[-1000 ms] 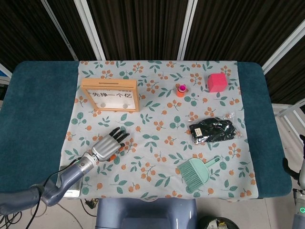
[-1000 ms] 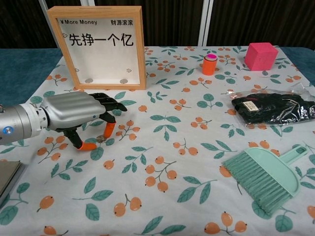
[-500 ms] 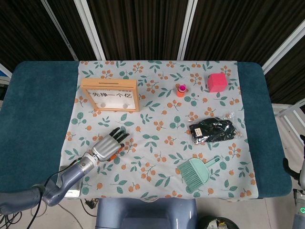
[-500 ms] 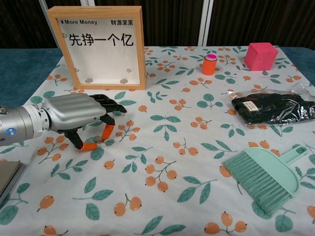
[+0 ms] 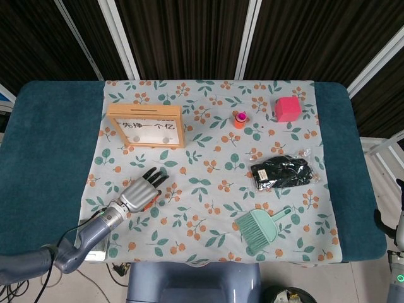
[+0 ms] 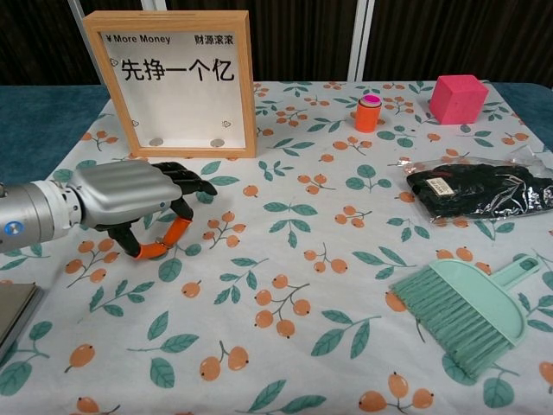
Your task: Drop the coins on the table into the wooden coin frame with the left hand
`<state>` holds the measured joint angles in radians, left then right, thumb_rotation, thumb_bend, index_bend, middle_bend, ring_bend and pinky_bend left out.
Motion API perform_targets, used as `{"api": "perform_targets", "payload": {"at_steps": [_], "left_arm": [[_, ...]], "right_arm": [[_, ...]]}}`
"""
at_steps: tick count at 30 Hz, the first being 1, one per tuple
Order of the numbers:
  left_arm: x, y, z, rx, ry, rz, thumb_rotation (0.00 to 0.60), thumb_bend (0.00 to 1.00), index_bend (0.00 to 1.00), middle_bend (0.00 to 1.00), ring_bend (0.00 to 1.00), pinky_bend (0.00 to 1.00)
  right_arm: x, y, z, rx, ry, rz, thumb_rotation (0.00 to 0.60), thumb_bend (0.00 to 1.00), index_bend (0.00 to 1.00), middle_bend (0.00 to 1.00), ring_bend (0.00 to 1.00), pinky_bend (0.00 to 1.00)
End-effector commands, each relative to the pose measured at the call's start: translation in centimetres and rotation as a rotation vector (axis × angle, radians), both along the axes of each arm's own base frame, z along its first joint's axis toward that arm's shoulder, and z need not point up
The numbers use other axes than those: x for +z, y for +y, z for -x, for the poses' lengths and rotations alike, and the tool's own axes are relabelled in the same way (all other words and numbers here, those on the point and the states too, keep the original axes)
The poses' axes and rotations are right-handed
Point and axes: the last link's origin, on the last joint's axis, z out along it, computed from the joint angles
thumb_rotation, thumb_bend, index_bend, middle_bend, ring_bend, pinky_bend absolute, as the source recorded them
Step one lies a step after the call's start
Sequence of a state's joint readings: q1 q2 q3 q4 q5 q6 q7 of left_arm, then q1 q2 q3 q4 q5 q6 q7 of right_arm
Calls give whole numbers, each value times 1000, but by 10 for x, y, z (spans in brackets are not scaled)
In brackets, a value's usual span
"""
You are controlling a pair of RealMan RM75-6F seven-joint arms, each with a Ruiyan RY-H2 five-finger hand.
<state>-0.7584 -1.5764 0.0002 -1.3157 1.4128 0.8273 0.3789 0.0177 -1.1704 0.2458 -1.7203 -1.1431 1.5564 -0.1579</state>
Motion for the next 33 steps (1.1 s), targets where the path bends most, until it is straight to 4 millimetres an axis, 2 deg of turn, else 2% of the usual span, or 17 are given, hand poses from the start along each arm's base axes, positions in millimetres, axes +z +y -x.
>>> {"api": "perform_targets", "payload": {"at_steps": [1, 9, 16, 21, 23, 26, 33], "left_arm": [[0, 1, 0, 1, 2, -8, 600, 475, 654, 63, 0, 0], [3, 6, -4, 3, -20, -38, 600, 595, 698, 97, 0, 0], [2, 10, -1, 24, -19, -43, 600, 653, 746, 143, 0, 0], [9, 14, -8, 43, -82, -55, 600, 669, 756, 156, 0, 0], [19, 16, -14, 58, -137, -65, 600, 663, 756, 160, 0, 0], [43, 22, -28, 101, -264, -82, 600, 653, 756, 165, 0, 0], [117, 39, -66, 197, -506, -47, 600, 646, 756, 158, 0, 0]], "right_arm": [[0, 0, 0, -1, -1, 1, 600, 394, 169, 72, 27, 0], [0, 0, 0, -7, -8, -2, 600, 394, 169, 72, 27, 0], [0, 0, 0, -11, -16, -5, 600, 395, 169, 72, 27, 0], [0, 0, 0, -12, -16, -3, 600, 394, 169, 72, 28, 0], [0, 0, 0, -12, -15, -3, 600, 394, 169, 72, 27, 0], [0, 1, 0, -13, -16, -3, 600, 395, 169, 72, 27, 0], [0, 1, 0, -13, -14, -2, 600, 395, 169, 72, 27, 0]]}}
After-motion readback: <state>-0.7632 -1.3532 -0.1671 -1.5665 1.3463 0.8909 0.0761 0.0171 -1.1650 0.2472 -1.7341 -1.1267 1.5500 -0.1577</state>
